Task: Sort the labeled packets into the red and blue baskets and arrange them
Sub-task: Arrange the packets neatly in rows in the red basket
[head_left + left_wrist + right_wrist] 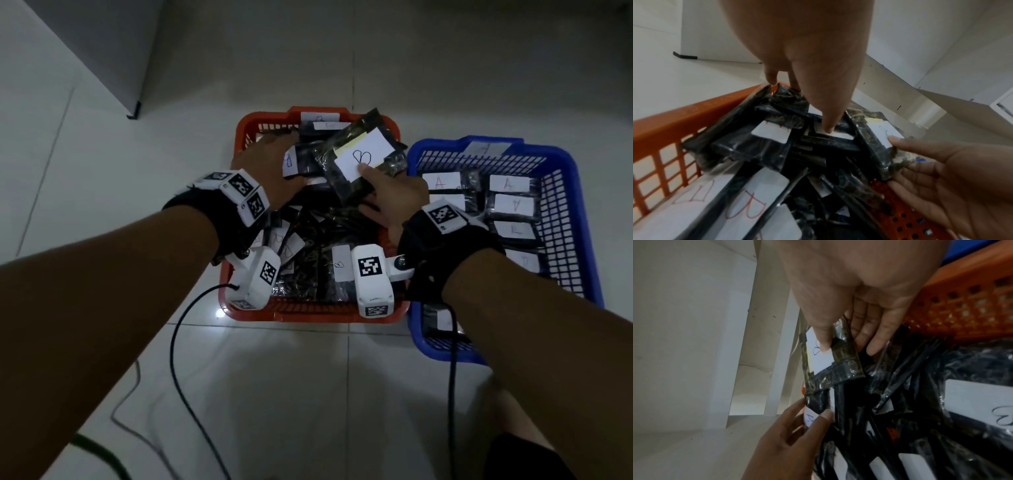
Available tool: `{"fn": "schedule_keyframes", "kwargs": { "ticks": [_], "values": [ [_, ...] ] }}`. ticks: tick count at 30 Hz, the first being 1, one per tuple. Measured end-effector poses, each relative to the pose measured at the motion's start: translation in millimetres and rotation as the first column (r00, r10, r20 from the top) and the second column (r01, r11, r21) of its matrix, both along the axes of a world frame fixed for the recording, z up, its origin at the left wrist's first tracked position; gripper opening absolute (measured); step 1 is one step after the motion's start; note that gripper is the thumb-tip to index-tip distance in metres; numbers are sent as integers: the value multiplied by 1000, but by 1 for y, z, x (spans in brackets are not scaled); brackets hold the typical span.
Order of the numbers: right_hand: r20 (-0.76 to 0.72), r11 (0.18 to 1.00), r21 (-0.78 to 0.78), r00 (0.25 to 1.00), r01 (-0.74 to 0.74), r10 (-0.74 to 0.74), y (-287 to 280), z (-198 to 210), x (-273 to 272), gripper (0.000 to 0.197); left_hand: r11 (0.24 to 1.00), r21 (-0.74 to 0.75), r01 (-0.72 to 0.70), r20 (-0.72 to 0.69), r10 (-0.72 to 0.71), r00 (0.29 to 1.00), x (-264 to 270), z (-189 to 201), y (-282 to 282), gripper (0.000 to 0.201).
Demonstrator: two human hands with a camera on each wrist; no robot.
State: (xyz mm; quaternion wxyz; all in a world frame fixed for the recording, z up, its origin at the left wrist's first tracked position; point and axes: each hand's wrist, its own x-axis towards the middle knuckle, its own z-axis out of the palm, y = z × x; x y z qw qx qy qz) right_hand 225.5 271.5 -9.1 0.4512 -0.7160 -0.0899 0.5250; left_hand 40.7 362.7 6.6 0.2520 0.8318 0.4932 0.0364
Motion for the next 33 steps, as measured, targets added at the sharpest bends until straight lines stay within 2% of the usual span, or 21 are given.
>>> {"fn": "schedule_keyframes", "kwargs": {
  "ticks": [2, 3, 5, 7, 9, 10, 12, 14, 16, 19, 21, 23, 24, 26, 27, 28, 29, 31, 33],
  "values": [
    [-125, 1000, -6, 992, -3, 2, -3, 6, 1, 32, 998, 65, 3, -52, 0, 999, -2, -2, -1, 73],
    [-123, 1000, 14, 992, 4, -2, -5, 7, 2, 29, 996, 87, -18, -61, 23, 998, -2, 0, -2, 68],
    [-42, 998, 66, 999, 20, -18, -10, 8, 0, 25, 990, 125, -72, -31, 77, 997, -5, 4, -6, 52],
    [23, 993, 108, 998, 54, -57, -16, 11, -4, 24, 981, 118, -154, 73, 146, 987, -9, 10, -15, 36],
    [96, 989, 134, 992, 64, -77, -20, 15, -4, 24, 985, -20, -173, 96, 174, 980, -15, 10, -24, 31],
    [145, 989, 143, 988, 41, -62, -24, 17, -3, 21, 984, -136, -112, 63, 121, 991, -19, 7, -29, 32],
    [282, 985, 152, 959, -86, 40, -33, 21, -1, 13, 932, -355, 73, -18, -84, 996, -26, 1, -40, 27],
    [437, 963, 97, 880, -250, 185, -45, 24, 0, 7, 879, -455, 142, -85, -201, 976, -27, -6, -54, 33],
    [522, 930, 5, 794, -367, 310, -52, 26, 0, 9, 869, -468, 160, -122, -243, 962, -23, -14, -63, 35],
    [504, 872, -75, 736, -484, 452, -59, 24, -4, 9, 860, -473, 193, -227, -331, 916, -21, -14, -66, 33],
    [487, 809, -146, 670, -570, 560, -63, 25, -6, 12, 857, -482, 181, -220, -319, 922, -29, -11, -59, 32],
    [460, 713, -279, 562, -644, 687, -65, 23, -9, 24, 861, -485, 153, -146, -252, 957, -38, -5, -50, 29],
    [448, 649, -365, 485, -667, 751, -63, 22, -10, 31, 875, -468, 127, -114, -202, 973, -41, -3, -47, 28],
    [441, 527, -519, 317, -673, 839, -57, 20, -16, 59, 906, -419, 56, -45, -82, 996, -46, 1, -42, 22],
    [449, 494, -574, 253, -654, 857, -53, 19, -18, 72, 919, -395, 18, 3, -19, 1000, -48, 3, -42, 19],
    [464, 479, -611, 206, -630, 862, -49, 20, -21, 77, 926, -376, -17, 47, 37, 998, -49, 4, -43, 16],
    [490, 480, -633, 166, -608, 856, -45, 19, -24, 73, 931, -361, -49, 77, 82, 994, -50, 4, -45, 15],
    [579, 511, -654, 66, -557, 813, -41, 23, -31, 49, 928, -351, -126, 124, 180, 976, -54, 2, -47, 18],
    [709, 604, -612, -17, -510, 705, -36, 25, -39, 30, 904, -364, -222, 177, 302, 937, -60, -1, -49, 31]
  ]
}}
